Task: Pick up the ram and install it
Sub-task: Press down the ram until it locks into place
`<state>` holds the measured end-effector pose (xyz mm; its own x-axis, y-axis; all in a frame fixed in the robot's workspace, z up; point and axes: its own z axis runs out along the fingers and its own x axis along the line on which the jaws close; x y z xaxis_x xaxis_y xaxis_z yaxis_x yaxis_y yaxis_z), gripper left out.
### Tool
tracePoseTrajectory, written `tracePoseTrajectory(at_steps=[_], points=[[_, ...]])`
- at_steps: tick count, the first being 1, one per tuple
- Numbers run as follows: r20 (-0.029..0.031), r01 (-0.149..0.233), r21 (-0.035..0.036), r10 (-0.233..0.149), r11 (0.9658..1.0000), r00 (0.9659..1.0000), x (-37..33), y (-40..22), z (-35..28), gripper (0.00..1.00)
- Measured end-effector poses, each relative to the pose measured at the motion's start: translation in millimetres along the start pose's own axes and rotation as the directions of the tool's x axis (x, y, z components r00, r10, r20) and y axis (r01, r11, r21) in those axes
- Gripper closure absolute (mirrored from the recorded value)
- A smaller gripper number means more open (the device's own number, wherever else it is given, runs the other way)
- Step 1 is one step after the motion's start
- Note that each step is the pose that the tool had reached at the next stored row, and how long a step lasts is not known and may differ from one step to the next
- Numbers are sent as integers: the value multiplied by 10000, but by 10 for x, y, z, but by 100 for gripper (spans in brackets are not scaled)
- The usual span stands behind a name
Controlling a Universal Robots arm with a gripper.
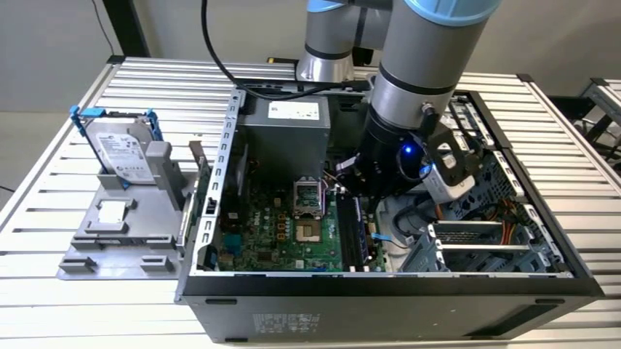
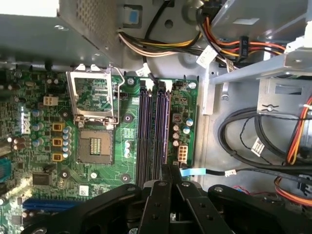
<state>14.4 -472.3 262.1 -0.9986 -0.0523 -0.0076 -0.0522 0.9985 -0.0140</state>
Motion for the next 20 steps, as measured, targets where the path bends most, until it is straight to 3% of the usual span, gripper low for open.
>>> tracePoseTrajectory(at_steps=[5, 9, 14, 17, 20], points=[[11, 803, -5, -803, 9968, 9968, 1, 0, 0, 100], [22, 1523, -9, -1523, 9883, 9883, 1, 0, 0, 100], [37, 2409, -17, -2409, 9705, 9705, 1, 0, 1, 100], [49, 2897, -30, -2897, 9571, 9571, 1, 0, 1, 100], [64, 3370, -50, -3369, 9415, 9415, 1, 0, 1, 100]])
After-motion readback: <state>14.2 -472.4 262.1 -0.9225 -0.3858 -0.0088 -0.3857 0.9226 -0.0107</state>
